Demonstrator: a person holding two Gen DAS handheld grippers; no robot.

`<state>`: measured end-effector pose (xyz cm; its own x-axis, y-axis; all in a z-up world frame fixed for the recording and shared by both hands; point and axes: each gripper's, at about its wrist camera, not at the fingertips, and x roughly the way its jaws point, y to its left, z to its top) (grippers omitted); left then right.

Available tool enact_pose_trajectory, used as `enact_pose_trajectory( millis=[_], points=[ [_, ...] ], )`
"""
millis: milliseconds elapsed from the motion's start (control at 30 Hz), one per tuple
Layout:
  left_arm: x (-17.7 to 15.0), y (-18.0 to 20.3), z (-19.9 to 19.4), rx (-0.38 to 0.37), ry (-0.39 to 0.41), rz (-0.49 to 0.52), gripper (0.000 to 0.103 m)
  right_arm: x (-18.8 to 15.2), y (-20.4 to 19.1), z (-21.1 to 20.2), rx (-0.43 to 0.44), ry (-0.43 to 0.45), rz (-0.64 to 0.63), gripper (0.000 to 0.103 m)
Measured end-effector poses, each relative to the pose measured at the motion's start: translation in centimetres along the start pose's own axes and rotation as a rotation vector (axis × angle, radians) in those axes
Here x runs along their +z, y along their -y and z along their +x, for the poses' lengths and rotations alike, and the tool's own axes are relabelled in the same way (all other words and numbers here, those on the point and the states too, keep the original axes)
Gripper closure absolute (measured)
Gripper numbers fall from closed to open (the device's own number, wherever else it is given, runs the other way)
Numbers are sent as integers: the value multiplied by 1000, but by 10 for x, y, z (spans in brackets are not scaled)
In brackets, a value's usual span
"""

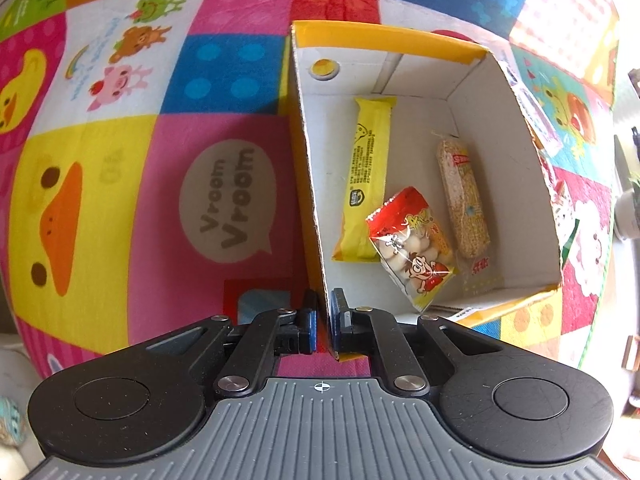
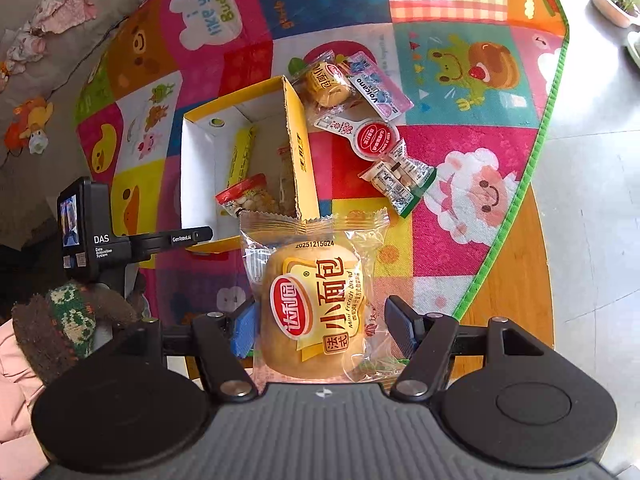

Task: Organize objects
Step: 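Carry the bread bun bag toward the box with the right gripper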

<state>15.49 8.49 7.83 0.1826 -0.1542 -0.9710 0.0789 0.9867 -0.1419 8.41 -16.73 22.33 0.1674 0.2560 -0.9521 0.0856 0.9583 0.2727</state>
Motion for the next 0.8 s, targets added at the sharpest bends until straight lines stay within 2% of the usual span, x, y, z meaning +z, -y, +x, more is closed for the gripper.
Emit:
enact_pose_trajectory(
  millis=[167,400,800],
  points=[
    [0,-3,0,-15,1,9,94,-17,-3,-1,-17,20,43,37],
    [4,-9,-1,-29,8,-2,94,-26,-21,-1,-32,30,16,37],
    [3,-16,-2,-70,21,-27,93,-33,-52,28,-23,-46,-32,37]
  ],
)
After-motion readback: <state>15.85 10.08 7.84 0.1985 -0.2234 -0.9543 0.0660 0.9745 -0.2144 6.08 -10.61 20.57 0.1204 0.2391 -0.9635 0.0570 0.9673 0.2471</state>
